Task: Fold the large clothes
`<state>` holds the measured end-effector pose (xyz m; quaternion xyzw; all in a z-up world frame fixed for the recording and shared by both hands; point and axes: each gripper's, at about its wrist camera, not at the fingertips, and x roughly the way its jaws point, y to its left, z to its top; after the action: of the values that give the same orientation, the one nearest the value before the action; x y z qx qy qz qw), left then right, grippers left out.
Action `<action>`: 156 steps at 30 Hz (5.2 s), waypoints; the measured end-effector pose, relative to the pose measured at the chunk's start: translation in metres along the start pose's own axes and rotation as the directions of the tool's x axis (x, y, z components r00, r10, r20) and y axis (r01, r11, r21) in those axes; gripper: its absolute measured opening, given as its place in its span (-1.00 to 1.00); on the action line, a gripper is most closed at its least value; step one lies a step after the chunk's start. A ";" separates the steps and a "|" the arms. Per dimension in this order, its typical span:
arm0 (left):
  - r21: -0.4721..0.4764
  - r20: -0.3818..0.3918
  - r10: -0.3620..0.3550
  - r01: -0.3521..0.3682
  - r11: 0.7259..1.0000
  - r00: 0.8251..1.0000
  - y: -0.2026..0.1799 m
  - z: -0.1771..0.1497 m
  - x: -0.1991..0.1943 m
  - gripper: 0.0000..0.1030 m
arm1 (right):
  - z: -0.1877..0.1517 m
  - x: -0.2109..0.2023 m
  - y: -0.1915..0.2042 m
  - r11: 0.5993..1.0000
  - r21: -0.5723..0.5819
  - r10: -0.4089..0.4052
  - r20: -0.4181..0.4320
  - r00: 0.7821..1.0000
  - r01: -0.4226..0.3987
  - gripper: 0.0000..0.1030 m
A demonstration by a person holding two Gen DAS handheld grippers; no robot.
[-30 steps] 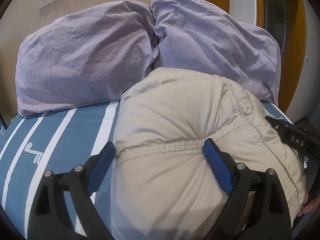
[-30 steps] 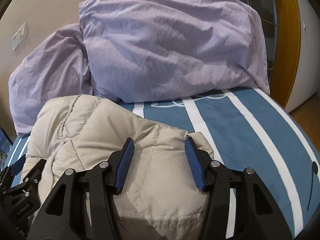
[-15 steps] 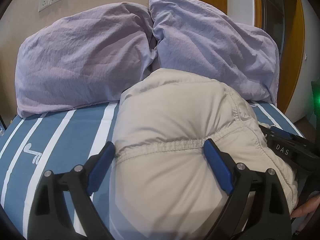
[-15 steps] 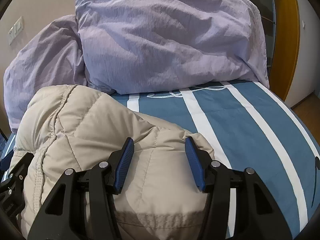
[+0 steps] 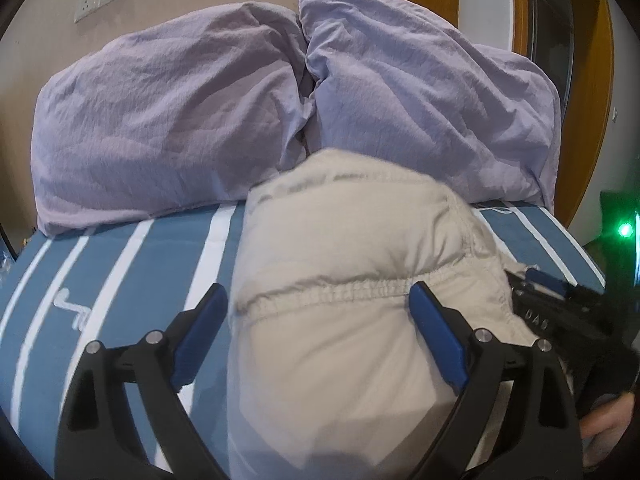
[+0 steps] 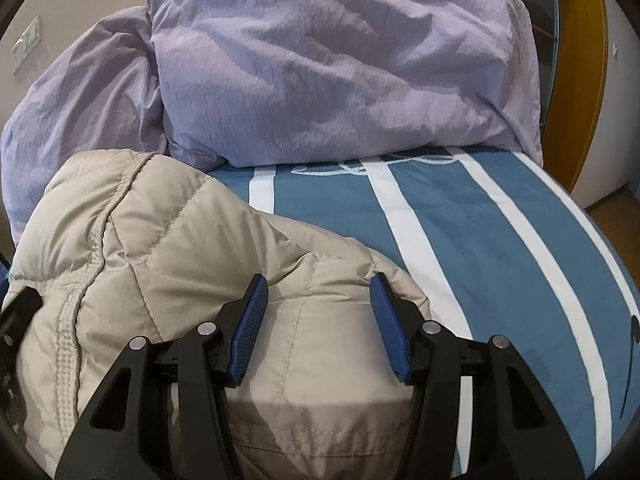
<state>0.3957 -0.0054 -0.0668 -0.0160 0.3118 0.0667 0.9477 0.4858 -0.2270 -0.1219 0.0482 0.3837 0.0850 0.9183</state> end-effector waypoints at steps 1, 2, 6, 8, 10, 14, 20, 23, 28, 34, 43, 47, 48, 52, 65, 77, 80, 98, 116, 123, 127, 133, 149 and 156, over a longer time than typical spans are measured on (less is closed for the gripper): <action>0.005 0.008 0.014 -0.014 1.000 1.000 -0.001 0.005 -0.003 0.79 | 0.000 0.001 0.000 1.000 0.001 0.001 -0.003 1.000 -0.001 0.08; 0.010 0.020 0.022 -0.023 1.000 1.000 -0.002 0.011 -0.006 0.79 | 0.001 0.001 0.000 1.000 0.000 -0.002 -0.005 1.000 0.002 0.08; 0.026 0.055 0.068 -0.070 0.997 0.996 -0.006 0.036 -0.011 0.79 | 0.001 0.000 0.003 1.000 -0.013 -0.022 -0.002 1.000 0.022 0.08; 0.036 0.055 0.093 -0.095 0.995 0.994 -0.010 0.050 -0.008 0.80 | 0.001 0.000 0.003 1.000 -0.014 -0.024 -0.001 1.000 0.024 0.08; 0.046 0.051 0.123 -0.126 0.991 0.991 -0.014 0.059 0.000 0.80 | 0.001 0.000 0.003 1.000 -0.016 -0.027 0.001 1.000 0.027 0.08; 0.081 0.008 0.201 -0.201 0.976 0.980 -0.016 0.058 0.028 0.81 | 0.001 -0.001 0.002 0.999 -0.016 -0.028 0.006 1.000 0.028 0.08; 0.069 -0.025 0.191 -0.189 0.979 0.981 -0.010 0.041 0.049 0.82 | 0.000 -0.003 0.003 0.999 -0.024 -0.031 0.020 0.999 0.031 0.08; 0.050 -0.044 0.173 -0.171 0.984 0.984 -0.007 0.036 0.058 0.83 | -0.001 -0.003 0.003 0.999 -0.022 -0.031 0.025 0.999 0.032 0.08; -0.015 -0.086 0.102 -0.104 0.994 0.991 0.005 0.029 0.071 0.86 | -0.001 -0.003 0.003 0.999 -0.022 -0.034 0.028 0.999 0.034 0.09; -0.011 -0.082 0.137 -0.138 0.990 0.987 0.002 0.026 0.078 0.90 | 0.000 -0.003 0.004 0.999 -0.024 -0.038 0.027 0.999 0.038 0.09; -0.026 -0.074 0.142 -0.145 0.989 0.987 0.007 0.025 0.078 0.92 | 0.001 0.000 0.007 0.998 -0.036 -0.049 0.025 0.998 0.049 0.09; -0.025 -0.071 0.147 -0.149 0.989 0.987 0.007 0.025 0.078 0.93 | 0.001 0.000 0.007 0.998 -0.035 -0.048 0.027 0.999 0.048 0.09; -0.025 -0.071 0.147 -0.149 0.989 0.987 0.007 0.025 0.077 0.93 | 0.001 0.000 0.007 0.998 -0.035 -0.048 0.027 0.998 0.049 0.09; -0.025 -0.070 0.147 -0.149 0.989 0.987 0.007 0.025 0.077 0.93 | 0.001 0.000 0.007 0.998 -0.036 -0.049 0.027 0.998 0.050 0.09; -0.022 -0.077 0.151 -0.153 0.988 0.986 0.007 0.025 0.078 0.93 | 0.002 0.002 0.009 0.998 -0.042 -0.054 0.013 0.998 0.054 0.09; -0.018 -0.100 0.170 -0.172 0.985 0.980 0.012 0.029 0.063 0.96 | 0.006 0.002 0.010 0.997 -0.045 -0.059 -0.010 0.998 0.059 0.14; -0.035 -0.115 0.119 -0.123 0.992 0.986 0.021 0.027 0.037 0.96 | 0.012 -0.010 0.003 0.999 -0.024 -0.045 -0.045 0.998 0.044 0.54; -0.152 -0.204 -0.095 0.064 0.986 0.974 0.081 -0.020 -0.010 0.96 | -0.010 -0.044 -0.077 0.923 0.250 0.352 -0.241 0.904 -0.292 0.97; -0.357 -0.239 -0.379 0.282 0.890 0.894 0.101 -0.020 0.021 0.96 | -0.025 0.014 -0.065 0.709 0.472 0.682 -0.271 0.680 -0.523 0.97; -0.504 -0.210 -0.519 0.363 0.784 0.829 0.109 -0.029 0.041 0.97 | -0.024 0.019 -0.059 0.699 0.471 0.694 -0.267 0.668 -0.538 0.97; -0.555 -0.188 -0.573 0.395 0.732 0.798 0.107 -0.032 0.052 0.97 | -0.023 0.020 -0.059 0.698 0.467 0.697 -0.268 0.665 -0.543 0.97; -0.577 -0.172 -0.595 0.409 0.707 0.785 0.105 -0.032 0.059 0.97 | -0.021 0.024 -0.057 0.692 0.470 0.702 -0.258 0.664 -0.548 0.97; -0.595 -0.089 -0.550 0.398 0.698 0.831 0.156 -0.002 0.038 0.45 | 0.009 0.014 -0.008 0.629 0.393 0.762 -0.140 0.632 -0.671 0.31; -0.574 -0.068 -0.451 0.335 0.747 0.890 0.192 0.016 0.041 0.46 | 0.025 0.029 0.042 0.638 0.353 0.761 -0.151 0.631 -0.684 0.29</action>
<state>0.4116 0.1912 -0.0764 -0.3583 0.3638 -0.0511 0.8583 0.5190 -0.1810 -0.1179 0.3073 0.4670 0.4035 0.7243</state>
